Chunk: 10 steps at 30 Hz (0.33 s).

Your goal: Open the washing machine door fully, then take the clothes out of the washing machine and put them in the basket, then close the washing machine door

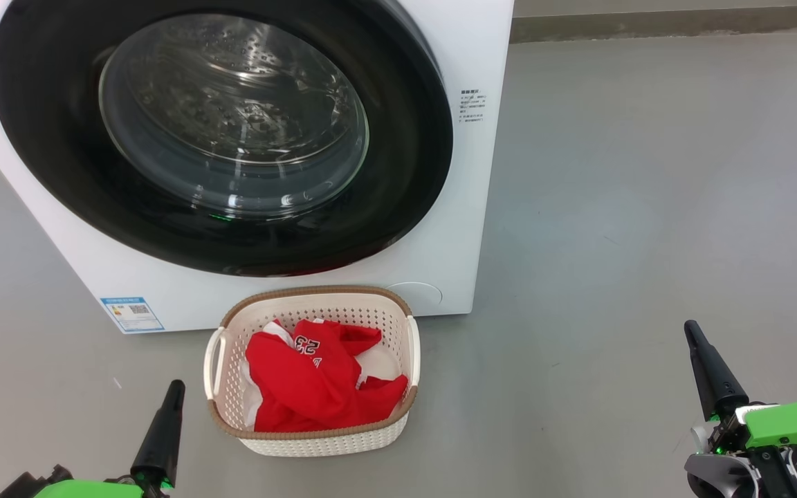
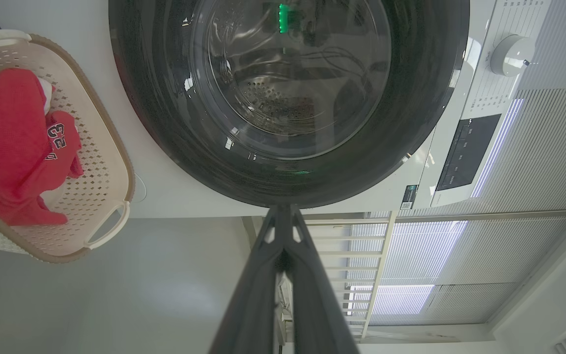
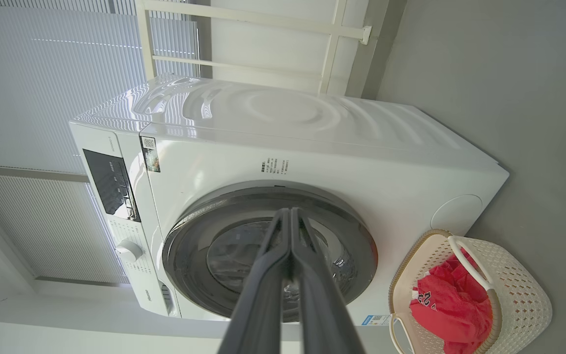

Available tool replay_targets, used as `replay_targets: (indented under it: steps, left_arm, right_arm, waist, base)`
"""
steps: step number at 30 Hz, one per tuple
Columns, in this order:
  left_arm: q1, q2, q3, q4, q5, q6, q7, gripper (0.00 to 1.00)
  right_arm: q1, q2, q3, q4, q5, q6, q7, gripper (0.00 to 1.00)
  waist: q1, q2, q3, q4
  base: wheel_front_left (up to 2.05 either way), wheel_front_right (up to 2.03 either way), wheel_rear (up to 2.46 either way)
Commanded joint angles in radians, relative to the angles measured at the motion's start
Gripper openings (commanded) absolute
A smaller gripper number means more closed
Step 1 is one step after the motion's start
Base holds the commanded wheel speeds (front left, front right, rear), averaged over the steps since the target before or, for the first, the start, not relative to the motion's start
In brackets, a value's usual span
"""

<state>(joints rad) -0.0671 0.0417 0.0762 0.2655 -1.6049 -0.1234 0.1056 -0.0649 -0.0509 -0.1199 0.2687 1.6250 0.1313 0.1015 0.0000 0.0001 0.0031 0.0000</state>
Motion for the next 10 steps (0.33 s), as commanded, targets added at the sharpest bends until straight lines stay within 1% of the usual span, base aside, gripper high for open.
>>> replay_targets:
  steps: [1, 10]
  left_arm:
    - [-0.041, 0.010, 0.036, -0.020, -0.005, -0.007, 0.006, 0.00]
    - [-0.041, 0.010, 0.036, -0.020, -0.005, -0.007, 0.007, 0.00]
  right_arm:
    - [-0.042, -0.006, 0.015, -0.024, -0.009, -0.001, 0.005, 0.00]
    - [-0.042, -0.005, 0.014, -0.024, -0.010, -0.001, 0.006, 0.00]
  waist:
    - [0.0000, -0.0001, 0.000, 0.000]
    - [0.0000, -0.0001, 0.000, 0.000]
  base:
    - [0.00, 0.00, 0.00]
    - [0.00, 0.00, 0.00]
